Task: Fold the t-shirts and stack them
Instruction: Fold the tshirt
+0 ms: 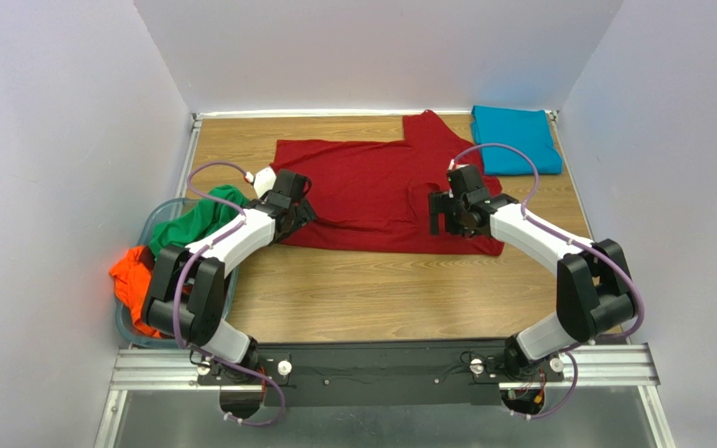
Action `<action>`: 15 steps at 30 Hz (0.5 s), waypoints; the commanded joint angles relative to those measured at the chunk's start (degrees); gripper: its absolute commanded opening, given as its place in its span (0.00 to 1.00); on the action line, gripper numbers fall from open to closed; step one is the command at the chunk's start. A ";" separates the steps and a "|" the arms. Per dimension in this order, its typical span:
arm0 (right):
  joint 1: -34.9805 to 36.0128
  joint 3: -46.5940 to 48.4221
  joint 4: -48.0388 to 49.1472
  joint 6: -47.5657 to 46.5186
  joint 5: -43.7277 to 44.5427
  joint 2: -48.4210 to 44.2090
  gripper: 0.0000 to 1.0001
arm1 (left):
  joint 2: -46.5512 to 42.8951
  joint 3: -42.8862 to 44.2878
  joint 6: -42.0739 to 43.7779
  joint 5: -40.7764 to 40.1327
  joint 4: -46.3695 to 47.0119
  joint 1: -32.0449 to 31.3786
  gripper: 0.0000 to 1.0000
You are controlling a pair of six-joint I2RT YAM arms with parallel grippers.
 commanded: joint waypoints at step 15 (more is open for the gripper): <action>0.11 -1.26 0.81 0.14 2.87 3.46 1.00 | 6.33 2.94 -0.74 -3.97 3.21 5.37 0.76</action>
